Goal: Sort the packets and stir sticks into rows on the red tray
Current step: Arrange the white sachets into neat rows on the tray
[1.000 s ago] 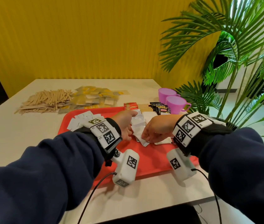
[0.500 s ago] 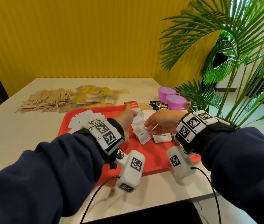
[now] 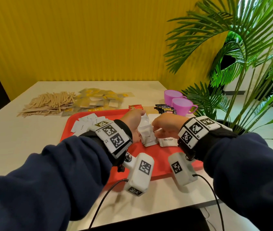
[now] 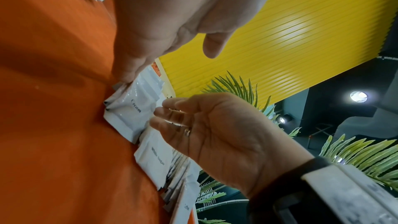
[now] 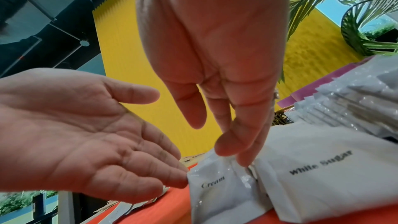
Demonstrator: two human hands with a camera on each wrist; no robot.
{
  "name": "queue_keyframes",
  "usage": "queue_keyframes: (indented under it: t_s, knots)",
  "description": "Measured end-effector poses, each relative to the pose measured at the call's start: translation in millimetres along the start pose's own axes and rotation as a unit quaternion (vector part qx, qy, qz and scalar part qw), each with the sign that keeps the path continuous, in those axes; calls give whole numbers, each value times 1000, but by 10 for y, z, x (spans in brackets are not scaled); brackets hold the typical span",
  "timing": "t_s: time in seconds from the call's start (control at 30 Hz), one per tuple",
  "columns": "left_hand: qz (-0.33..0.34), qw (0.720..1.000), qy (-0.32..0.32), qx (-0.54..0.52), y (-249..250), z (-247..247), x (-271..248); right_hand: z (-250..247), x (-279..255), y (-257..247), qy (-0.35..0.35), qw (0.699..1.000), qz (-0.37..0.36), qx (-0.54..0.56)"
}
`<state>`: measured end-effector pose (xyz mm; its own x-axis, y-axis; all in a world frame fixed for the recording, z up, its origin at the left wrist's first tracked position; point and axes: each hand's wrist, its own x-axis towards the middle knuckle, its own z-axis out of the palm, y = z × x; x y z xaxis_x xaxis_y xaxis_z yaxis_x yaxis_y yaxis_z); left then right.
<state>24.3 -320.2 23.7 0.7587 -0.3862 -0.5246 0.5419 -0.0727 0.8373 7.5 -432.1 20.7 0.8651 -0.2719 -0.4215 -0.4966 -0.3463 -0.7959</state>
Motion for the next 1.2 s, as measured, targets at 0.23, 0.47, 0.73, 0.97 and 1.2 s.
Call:
queue_keyframes:
  t_s: [0.23,0.47,0.73,0.97,1.2]
  knots:
    - [26,999,8,-26,-61,-21,42,-17,33,-21,27,999,14,40]
    - [31,999,2,-23,-58,24,30,14,36,-23,4,997,11,79]
    - [30,999,-1,-22,-11,-28,60,6,48,-46,7,996,4,92]
    - [26,999,-14,-44,-7,-60,105,29,42,-91,13,998,14,67]
    - [44,999,-8,19,41,-29,-40,4,55,-117,16,998,5,66]
